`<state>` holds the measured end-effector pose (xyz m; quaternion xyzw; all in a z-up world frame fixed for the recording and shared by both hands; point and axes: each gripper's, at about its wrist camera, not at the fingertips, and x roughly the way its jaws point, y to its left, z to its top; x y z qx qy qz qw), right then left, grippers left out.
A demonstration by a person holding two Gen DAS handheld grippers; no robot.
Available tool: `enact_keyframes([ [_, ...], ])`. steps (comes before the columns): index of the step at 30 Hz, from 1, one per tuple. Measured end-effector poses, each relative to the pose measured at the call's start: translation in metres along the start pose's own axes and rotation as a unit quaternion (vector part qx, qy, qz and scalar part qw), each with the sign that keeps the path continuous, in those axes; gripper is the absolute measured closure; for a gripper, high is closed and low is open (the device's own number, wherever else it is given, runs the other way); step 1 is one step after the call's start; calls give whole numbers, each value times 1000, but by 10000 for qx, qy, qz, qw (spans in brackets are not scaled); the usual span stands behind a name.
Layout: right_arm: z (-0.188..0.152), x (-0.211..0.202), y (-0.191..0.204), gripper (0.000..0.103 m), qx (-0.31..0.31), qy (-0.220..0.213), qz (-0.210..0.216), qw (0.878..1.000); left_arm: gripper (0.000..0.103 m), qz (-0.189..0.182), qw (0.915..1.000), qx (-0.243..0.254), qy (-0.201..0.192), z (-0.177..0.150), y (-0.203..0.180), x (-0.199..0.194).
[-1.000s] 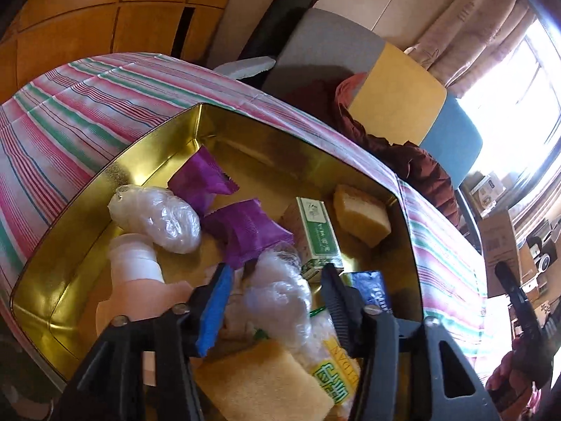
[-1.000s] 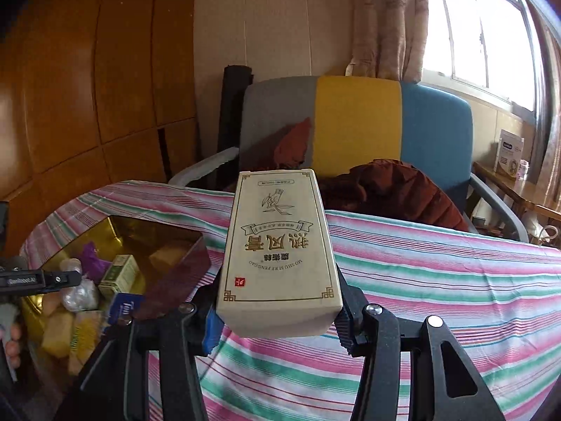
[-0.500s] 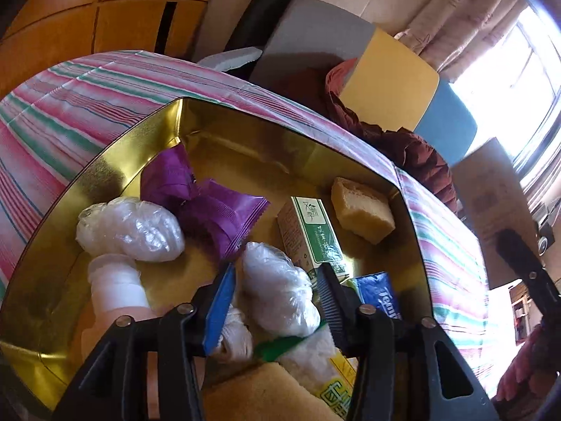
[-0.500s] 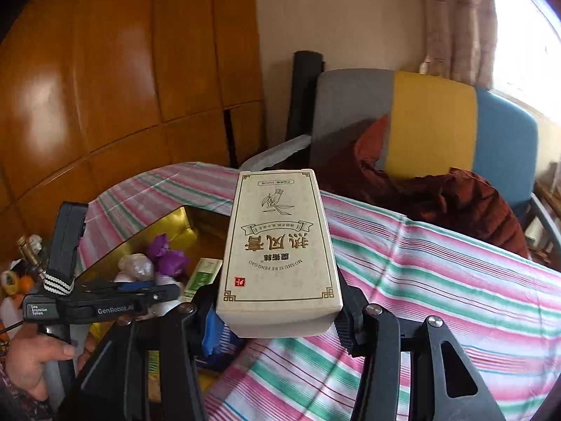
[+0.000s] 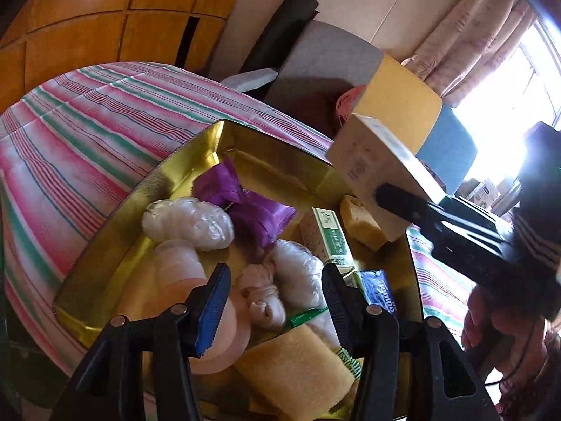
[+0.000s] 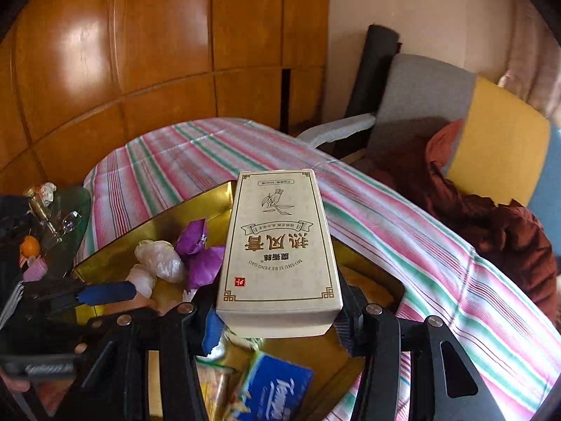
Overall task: Organize objects
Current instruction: 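Open both tools to drop the cotton bag and cream box into the tray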
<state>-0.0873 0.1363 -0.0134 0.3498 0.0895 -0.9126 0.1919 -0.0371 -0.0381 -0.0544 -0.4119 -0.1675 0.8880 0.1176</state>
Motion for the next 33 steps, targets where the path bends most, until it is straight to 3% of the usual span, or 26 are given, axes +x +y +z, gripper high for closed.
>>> enact_keyframes([
  [5,13,28,4,51,-197,288,127,9993,49,202,9998,70,-24,0,4,-4],
  [17,43,92,30,50,-986,864,509,9901,49,294,9994,-133,-79,1,22,-14],
  [19,46,102,29,39,-965,947,443,9898,49,320,9993,-150,-80,0,24,-15],
  [21,47,107,24,35,-849,970,325,9911,49,311,9994,-155,-79,2,24,-14],
  [29,38,88,-6,32,-173,924,-484,9944,49,276,9995,6,-153,-3,13,-15],
  [31,36,78,-8,23,-34,852,-516,9950,49,345,9993,63,-129,-3,8,-15],
  [33,33,66,-6,20,89,771,-555,9954,49,478,9987,136,-99,-3,4,-14],
])
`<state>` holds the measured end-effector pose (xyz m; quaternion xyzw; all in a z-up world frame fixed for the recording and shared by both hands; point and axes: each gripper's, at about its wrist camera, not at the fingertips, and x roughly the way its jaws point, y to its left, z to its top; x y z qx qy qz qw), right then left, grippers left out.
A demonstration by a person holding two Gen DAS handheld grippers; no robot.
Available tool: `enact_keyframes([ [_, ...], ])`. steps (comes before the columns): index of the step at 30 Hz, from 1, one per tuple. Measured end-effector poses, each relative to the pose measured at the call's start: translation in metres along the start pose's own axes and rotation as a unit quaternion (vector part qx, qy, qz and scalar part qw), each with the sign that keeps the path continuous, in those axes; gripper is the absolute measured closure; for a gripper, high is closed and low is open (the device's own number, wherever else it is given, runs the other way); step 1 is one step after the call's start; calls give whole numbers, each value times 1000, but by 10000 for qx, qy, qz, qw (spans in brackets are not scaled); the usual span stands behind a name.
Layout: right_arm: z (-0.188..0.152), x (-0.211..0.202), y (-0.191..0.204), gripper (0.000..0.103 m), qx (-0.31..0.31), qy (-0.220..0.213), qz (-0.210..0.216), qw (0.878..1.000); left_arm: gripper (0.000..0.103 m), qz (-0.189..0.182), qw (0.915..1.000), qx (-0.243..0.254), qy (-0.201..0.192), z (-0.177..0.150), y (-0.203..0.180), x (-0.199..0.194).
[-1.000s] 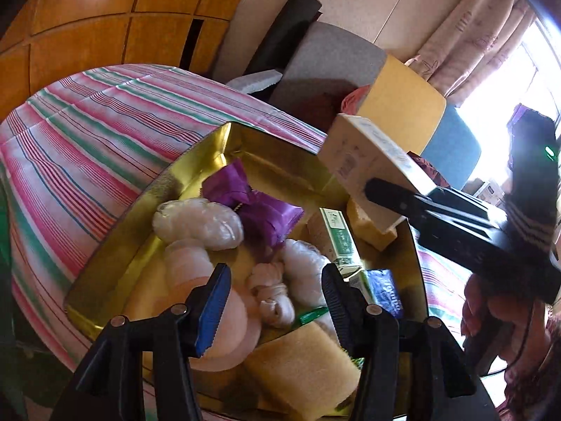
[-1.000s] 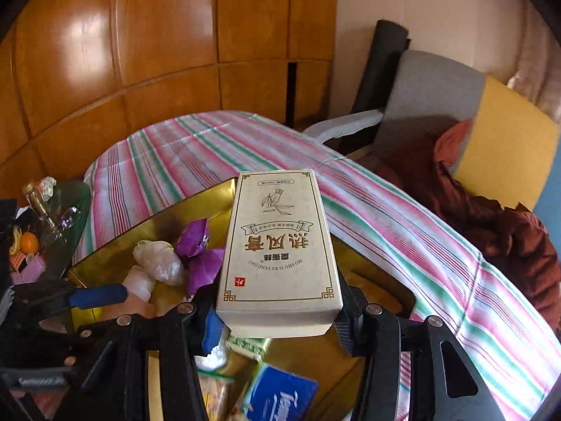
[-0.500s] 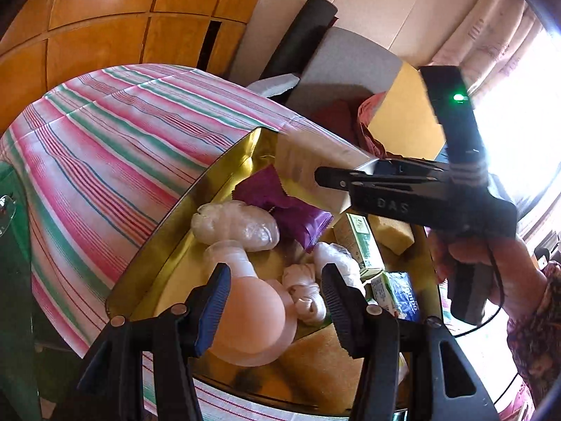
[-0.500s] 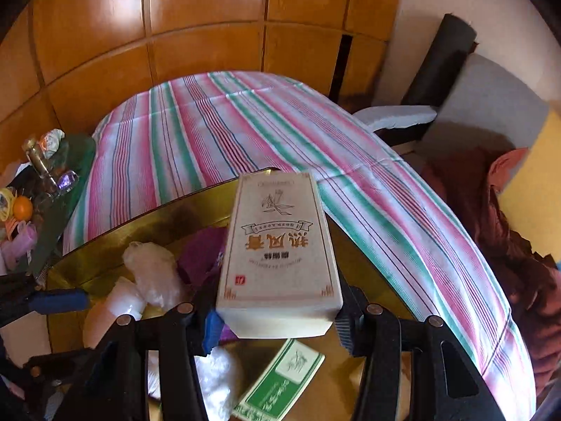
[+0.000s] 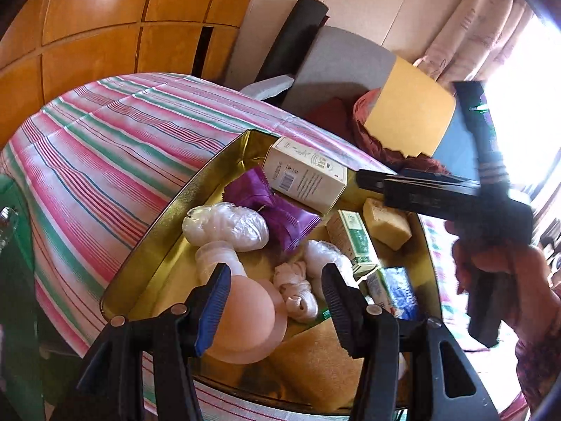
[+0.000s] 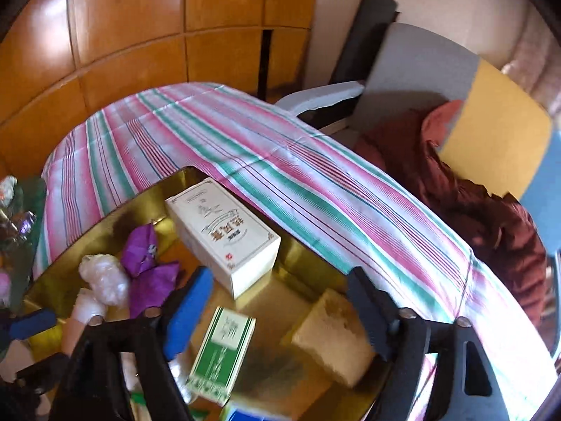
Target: Organize objects
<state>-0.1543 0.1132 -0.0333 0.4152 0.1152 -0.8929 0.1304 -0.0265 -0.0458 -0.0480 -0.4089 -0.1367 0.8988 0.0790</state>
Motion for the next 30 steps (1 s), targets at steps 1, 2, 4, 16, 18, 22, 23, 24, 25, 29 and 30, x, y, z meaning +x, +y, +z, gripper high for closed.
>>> enact_keyframes([
  [1,-3,-6,1,20,66,-33,25,10000,49,18,10000,9,-3,0,-1,0],
  [2,-6,-11,3,20,127,-38,62,9999,49,21,10000,-1,-12,0,-2,0],
  [4,-12,-20,3,19,258,-12,80,9996,49,25,10000,-24,9,-1,-3,-1],
  [16,-48,-66,17,1,776,1,-86,9969,49,616,9978,137,-190,5,-8,-21],
  [18,-53,-75,19,0,837,-18,-123,9964,49,798,9963,205,-263,6,-10,-26],
  [22,-62,-88,20,0,1059,-35,-194,9942,49,881,9949,313,-379,8,-13,-35],
  [23,-65,-91,20,0,1134,-34,-243,9932,49,913,9946,325,-377,9,-14,-37],
  [24,-66,-93,21,0,1194,-28,-288,9924,49,953,9942,332,-366,10,-14,-39],
  [25,-68,-96,21,0,1247,-29,-342,9916,49,985,9939,333,-365,10,-15,-40],
  [29,-73,-107,23,0,1419,-60,-642,9878,49,1028,9935,286,-397,11,-14,-47],
  [30,-74,-109,23,0,1465,-71,-694,9867,49,1034,9934,273,-412,11,-15,-49],
])
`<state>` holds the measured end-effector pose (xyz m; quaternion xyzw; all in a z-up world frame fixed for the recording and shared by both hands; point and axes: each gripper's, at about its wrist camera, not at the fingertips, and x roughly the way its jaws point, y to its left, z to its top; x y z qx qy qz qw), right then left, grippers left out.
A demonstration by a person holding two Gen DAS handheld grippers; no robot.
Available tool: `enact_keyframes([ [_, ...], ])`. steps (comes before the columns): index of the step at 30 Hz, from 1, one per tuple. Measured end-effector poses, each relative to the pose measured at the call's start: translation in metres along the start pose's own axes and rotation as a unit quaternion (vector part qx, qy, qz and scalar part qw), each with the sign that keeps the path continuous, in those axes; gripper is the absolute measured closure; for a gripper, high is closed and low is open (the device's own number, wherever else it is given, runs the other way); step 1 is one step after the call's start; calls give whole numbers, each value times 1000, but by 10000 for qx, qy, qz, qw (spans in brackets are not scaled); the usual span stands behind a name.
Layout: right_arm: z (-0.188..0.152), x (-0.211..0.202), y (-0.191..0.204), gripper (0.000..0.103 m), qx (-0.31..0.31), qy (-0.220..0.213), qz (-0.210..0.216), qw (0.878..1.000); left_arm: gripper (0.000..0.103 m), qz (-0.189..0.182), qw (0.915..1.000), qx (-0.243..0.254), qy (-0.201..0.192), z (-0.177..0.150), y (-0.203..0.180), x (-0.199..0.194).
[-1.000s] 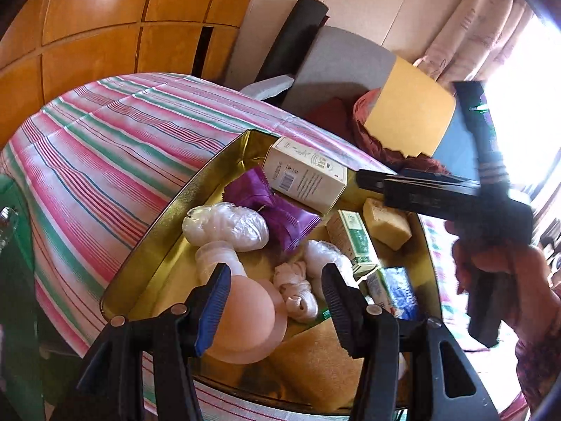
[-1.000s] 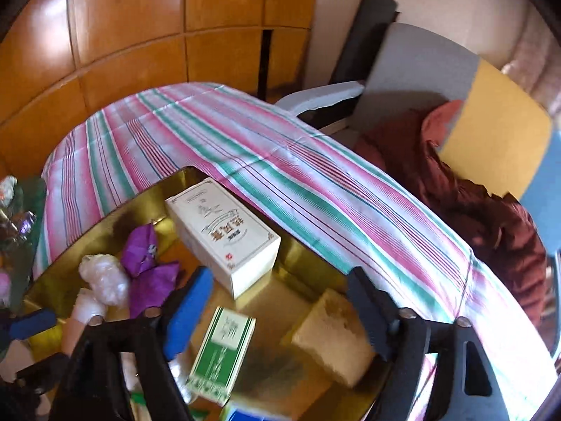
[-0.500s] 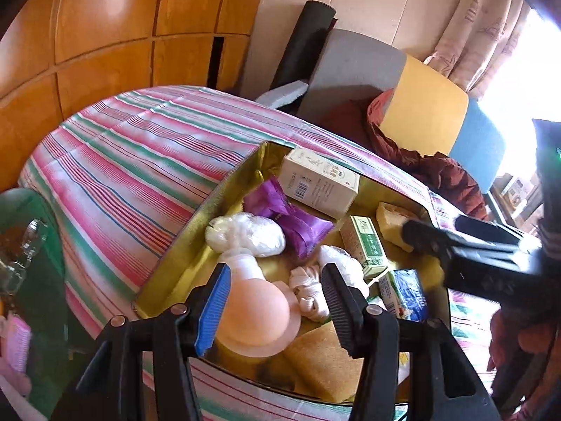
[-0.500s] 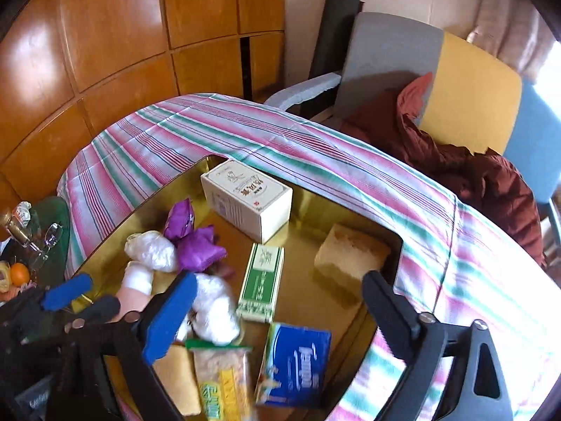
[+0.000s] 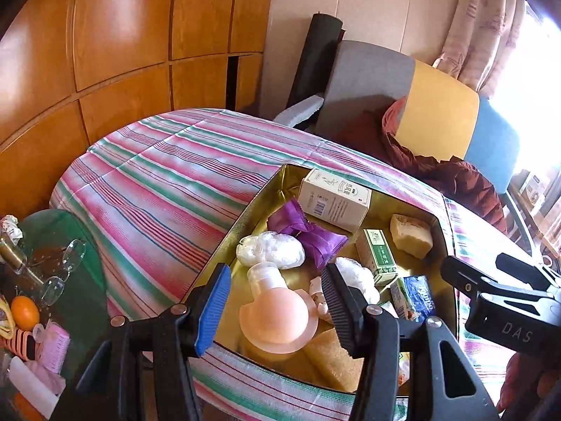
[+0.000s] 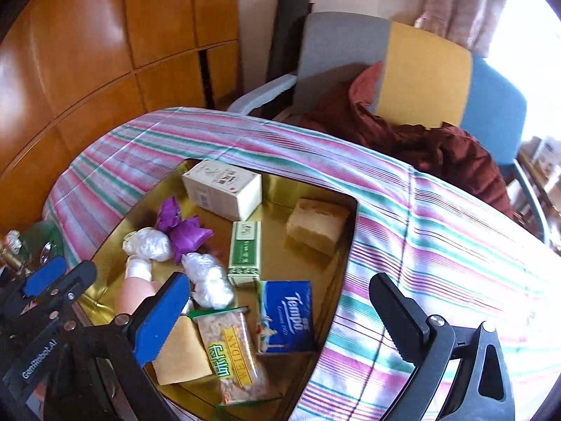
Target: Organize objects
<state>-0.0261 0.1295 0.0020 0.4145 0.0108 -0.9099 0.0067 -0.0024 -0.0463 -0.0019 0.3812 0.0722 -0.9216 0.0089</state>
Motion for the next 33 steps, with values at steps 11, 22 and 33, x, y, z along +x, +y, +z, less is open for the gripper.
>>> enact_keyframes([
  [11,-8,-22,-4,0,468,-61,-420,9980,49,142,9998,112,-46,5,-5,-12],
  [22,-11,-30,0,0,620,-22,-457,9970,49,335,9992,179,149,8,-6,-14],
  [33,-13,-33,4,0,679,-58,-571,9960,49,285,9989,219,311,5,-8,-14],
])
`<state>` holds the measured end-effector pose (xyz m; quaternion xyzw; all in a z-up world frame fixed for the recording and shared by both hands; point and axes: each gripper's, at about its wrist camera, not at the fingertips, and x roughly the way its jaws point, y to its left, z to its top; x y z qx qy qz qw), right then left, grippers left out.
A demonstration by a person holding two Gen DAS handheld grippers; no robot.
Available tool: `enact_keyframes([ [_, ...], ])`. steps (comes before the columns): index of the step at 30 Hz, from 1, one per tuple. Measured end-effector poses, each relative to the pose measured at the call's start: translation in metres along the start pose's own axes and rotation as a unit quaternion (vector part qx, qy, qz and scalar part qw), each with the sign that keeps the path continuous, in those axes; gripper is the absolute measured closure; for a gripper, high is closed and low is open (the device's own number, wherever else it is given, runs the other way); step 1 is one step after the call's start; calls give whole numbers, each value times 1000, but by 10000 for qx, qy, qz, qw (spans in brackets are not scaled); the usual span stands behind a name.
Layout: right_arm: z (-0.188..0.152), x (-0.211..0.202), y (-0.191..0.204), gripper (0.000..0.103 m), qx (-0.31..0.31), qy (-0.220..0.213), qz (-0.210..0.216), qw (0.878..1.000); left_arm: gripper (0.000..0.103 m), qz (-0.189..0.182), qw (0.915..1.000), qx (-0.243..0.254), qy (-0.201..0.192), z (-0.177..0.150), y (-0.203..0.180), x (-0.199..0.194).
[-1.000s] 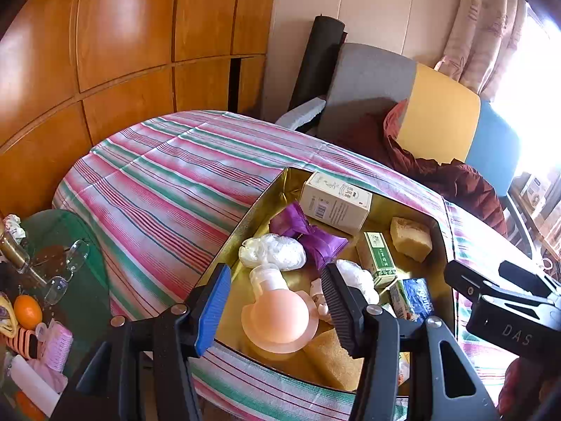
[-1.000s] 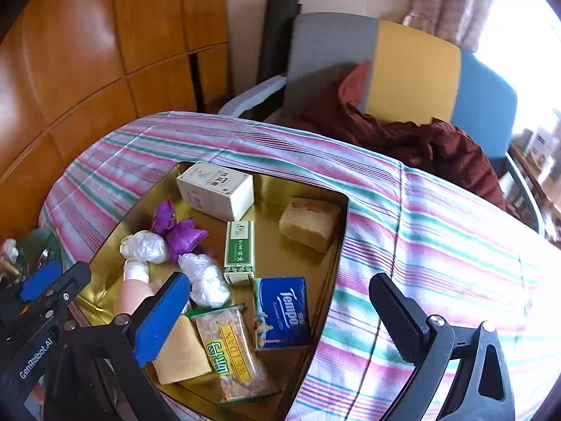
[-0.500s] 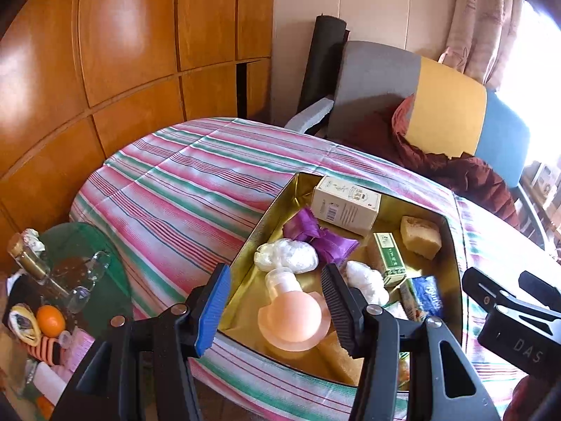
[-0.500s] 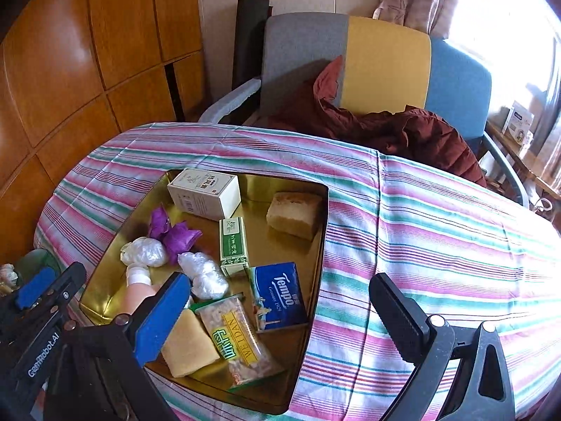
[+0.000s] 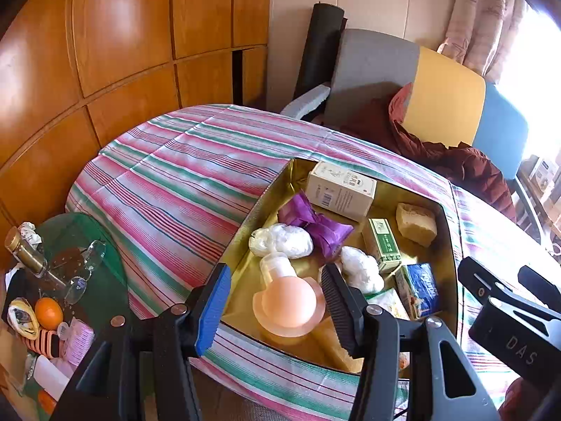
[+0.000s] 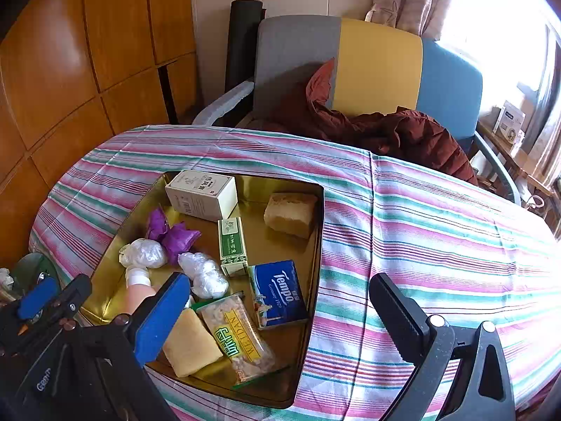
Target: Organize objects
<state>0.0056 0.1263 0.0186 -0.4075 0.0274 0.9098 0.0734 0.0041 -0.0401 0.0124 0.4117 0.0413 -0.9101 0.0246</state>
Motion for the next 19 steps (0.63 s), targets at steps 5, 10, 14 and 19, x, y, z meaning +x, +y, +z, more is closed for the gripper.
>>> enact_keyframes([
  [5,-1,2,-1,0,48,26,-30,10000,49,-111,9999,55,112,-2,-4,2],
  [10,-2,4,-4,0,142,67,-15,9999,49,-199,9995,205,133,-5,-12,0],
  [14,-2,5,-7,0,181,63,-4,9998,49,-162,9996,209,102,-5,-14,-1],
  [19,-2,5,-8,0,202,73,-1,9998,49,29,9998,210,-18,-5,-13,-2],
])
